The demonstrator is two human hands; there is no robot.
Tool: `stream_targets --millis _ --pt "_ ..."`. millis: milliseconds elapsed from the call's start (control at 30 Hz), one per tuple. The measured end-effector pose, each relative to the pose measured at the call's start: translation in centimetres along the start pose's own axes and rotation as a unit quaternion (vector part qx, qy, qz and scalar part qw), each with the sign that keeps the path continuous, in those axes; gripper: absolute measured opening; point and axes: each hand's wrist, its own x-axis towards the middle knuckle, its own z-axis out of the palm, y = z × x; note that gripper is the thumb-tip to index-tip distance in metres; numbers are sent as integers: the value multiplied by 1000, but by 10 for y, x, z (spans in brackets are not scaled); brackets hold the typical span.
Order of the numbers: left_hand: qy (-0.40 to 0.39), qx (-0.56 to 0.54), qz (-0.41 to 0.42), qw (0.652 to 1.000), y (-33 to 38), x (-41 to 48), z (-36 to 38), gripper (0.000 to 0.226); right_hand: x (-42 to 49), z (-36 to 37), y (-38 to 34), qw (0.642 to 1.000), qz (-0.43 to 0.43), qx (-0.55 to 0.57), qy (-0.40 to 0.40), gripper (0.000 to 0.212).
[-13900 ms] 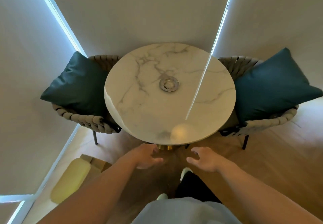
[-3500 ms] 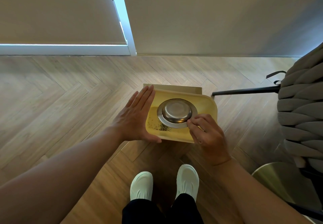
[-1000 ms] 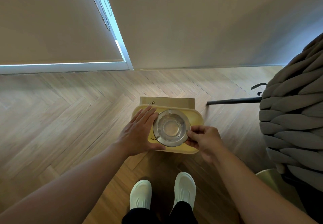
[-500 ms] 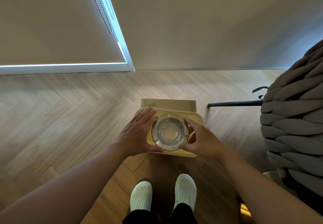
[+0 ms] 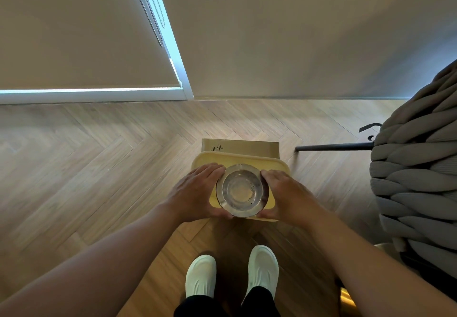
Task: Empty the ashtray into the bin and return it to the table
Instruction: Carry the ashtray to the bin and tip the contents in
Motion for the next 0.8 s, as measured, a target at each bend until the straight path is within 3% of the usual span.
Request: stream_targets --millis 300,800 --pt "2 10 3 1000 16 0 -15 115 -11 -17 -4 1000 6 9 -3 92" --pt "-10 -1 -6 1000 84 -47 -107 108 -77 -93 -70 998 34 54 -11 84"
